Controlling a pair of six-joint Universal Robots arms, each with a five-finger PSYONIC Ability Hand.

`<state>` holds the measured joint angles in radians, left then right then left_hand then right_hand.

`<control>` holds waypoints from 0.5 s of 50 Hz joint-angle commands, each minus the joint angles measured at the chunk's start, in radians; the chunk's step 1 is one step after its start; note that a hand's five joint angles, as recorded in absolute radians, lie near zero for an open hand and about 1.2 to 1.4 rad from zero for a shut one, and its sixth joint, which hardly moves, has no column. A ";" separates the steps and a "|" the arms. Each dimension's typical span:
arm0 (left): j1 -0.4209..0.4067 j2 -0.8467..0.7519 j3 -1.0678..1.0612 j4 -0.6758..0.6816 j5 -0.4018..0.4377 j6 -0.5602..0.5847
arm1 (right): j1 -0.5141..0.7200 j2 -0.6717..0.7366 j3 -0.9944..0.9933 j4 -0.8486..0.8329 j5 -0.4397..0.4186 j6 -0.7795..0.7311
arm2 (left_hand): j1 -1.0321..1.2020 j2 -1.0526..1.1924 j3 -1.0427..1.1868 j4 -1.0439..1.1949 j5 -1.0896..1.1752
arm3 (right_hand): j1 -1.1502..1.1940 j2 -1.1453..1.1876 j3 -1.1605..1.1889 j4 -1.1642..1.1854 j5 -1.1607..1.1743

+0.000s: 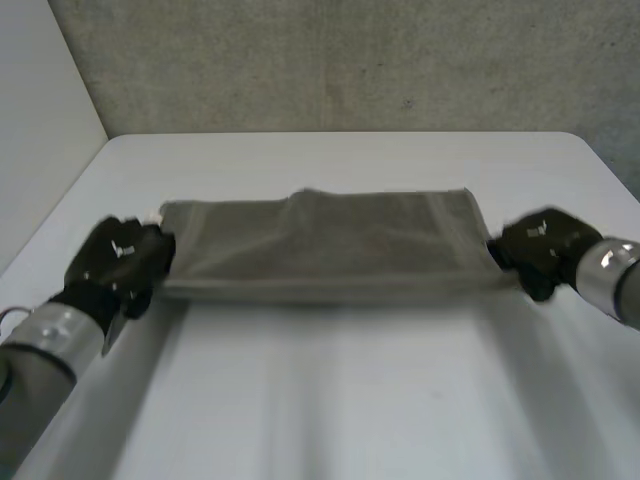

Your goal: Fold the towel.

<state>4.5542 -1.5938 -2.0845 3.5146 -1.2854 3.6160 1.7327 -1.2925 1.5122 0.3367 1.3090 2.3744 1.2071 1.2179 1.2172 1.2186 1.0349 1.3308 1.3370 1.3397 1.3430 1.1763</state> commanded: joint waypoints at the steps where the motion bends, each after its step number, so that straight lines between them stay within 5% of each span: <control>1: 0.031 0.170 -0.065 -0.256 0.113 0.140 | -0.045 -0.115 0.031 0.287 -0.036 -0.178 | 0.189 0.178 0.179 0.178 0.187 | 0.065 0.059 0.057 0.053 0.045; 11: 0.058 0.176 -0.014 -0.281 0.132 0.154 | -0.105 -0.149 -0.010 0.274 -0.126 -0.175 | 0.189 0.178 0.179 0.178 0.187 | 0.065 0.059 0.057 0.053 0.045; 16: 0.011 -0.087 0.114 -0.102 0.114 0.156 | -0.049 0.033 -0.133 0.181 -0.084 -0.068 | 0.189 0.178 0.179 0.178 0.187 | 0.065 0.059 0.057 0.053 0.045; 25: -0.058 -0.436 0.419 0.011 0.041 0.150 | 0.061 0.272 -0.368 0.031 0.053 0.052 | 0.189 0.178 0.179 0.178 0.187 | 0.065 0.059 0.057 0.053 0.045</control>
<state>4.5325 -1.8033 -1.8689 3.4638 -1.1973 3.7695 1.7304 -1.1745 1.2944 0.4702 1.2762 2.3552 1.2076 1.2181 1.2173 1.2186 1.0349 1.3405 1.3370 1.3430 1.3431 1.1770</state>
